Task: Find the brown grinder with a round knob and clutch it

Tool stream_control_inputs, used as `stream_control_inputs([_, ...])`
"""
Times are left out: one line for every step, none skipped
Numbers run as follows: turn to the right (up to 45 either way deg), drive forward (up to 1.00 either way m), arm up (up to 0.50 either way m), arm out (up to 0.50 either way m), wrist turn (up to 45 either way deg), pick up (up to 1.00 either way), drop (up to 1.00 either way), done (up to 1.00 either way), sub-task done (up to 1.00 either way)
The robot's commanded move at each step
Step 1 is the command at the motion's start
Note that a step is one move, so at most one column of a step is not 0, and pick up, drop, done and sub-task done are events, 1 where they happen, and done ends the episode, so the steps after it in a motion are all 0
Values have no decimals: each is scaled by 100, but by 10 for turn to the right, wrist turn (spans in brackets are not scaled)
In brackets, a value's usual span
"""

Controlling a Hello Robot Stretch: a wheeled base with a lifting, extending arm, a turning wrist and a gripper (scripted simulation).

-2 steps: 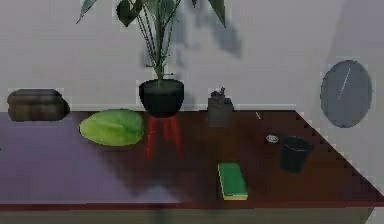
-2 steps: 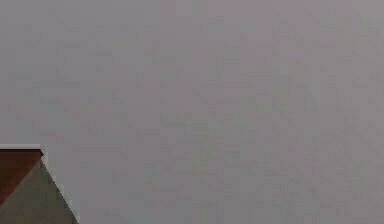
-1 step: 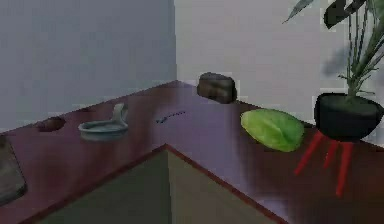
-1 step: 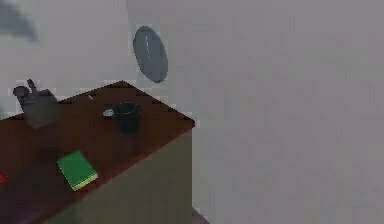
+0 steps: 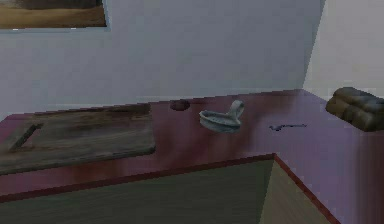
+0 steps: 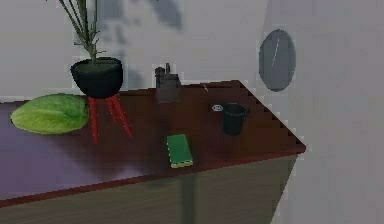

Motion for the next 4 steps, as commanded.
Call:
stream_control_inputs([0,0,50,0,0,0,0,0,0])
stream_control_inputs([0,0,38,0,0,0,0,0,0])
stream_control_inputs([0,0,0,50,0,0,0,0,0])
stream_control_inputs([0,0,0,0,450,0,0,0,0])
